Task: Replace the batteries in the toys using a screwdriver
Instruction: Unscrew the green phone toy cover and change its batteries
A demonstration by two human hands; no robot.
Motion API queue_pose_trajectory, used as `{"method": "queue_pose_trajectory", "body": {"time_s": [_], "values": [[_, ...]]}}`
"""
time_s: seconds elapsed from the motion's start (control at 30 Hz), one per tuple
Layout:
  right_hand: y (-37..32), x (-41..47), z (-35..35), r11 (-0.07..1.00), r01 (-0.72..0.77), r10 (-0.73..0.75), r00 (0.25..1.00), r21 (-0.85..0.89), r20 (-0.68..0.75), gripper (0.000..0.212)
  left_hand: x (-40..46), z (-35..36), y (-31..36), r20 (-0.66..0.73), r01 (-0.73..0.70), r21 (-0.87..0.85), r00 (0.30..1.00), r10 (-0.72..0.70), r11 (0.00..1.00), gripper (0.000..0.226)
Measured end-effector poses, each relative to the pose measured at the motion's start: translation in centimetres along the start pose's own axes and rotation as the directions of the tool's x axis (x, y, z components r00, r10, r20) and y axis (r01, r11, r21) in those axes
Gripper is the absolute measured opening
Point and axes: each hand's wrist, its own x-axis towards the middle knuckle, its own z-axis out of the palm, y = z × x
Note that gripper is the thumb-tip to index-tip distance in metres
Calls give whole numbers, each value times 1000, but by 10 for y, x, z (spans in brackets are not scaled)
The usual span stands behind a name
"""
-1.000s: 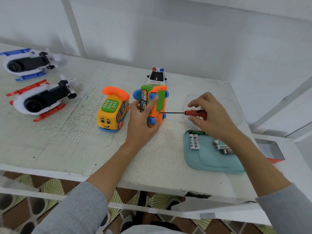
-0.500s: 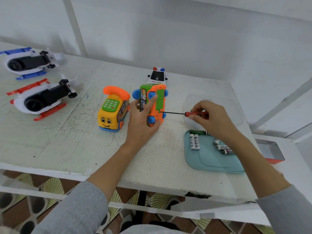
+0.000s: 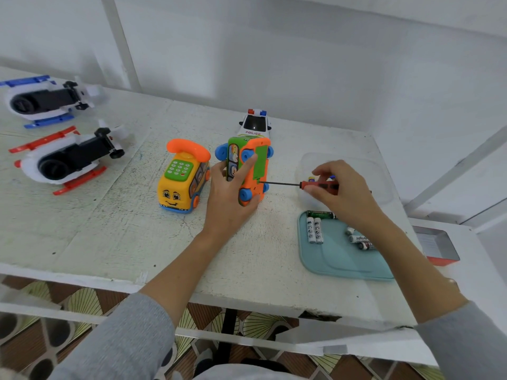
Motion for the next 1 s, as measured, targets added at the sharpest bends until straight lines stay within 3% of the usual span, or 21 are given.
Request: {"method": "queue_pose_trajectory", "body": {"time_s": [0.07,0.2,0.33,0.47,0.6,0.7,0.8,0.93,1.0], "values": [[-1,-1,1,1000,-2,2,1000,7,-2,27,0,0,-1,-12,3,-14,1000,-3,1000,80],[1,0,0,1000,-25,25,999,-7,-44,10,0,2,-2,-20,15,-11,1000,-15,1000,83],[1,-1,3,998,-26,28,999,49,-43,26,0,0,1,-4,18,-4,1000,-18,1000,79],[-1,0,2,997,-44,49,996,63,-72,13,0,-1,2,-8,11,-13,1000,-12,1000,76],[-2,0,4,994,-15,20,998,107,-52,27,0,-1,2,-9,16,-6,1000,-16,1000,78],[-1,-2,5,991,-49,57,997,126,-61,21,0,-1,3,-7,32,-24,999,-32,999,76],[1,-5,6,986,-14,23,998,166,-55,28,0,-1,2,-5,26,-19,1000,-26,999,75],[0,-6,6,987,-15,28,996,161,-79,14,0,0,0,-6,37,-17,999,-37,999,81],[-1,-7,7,982,-18,31,997,188,-67,22,0,1,0,-9,8,-10,1000,-8,1000,81]]}}
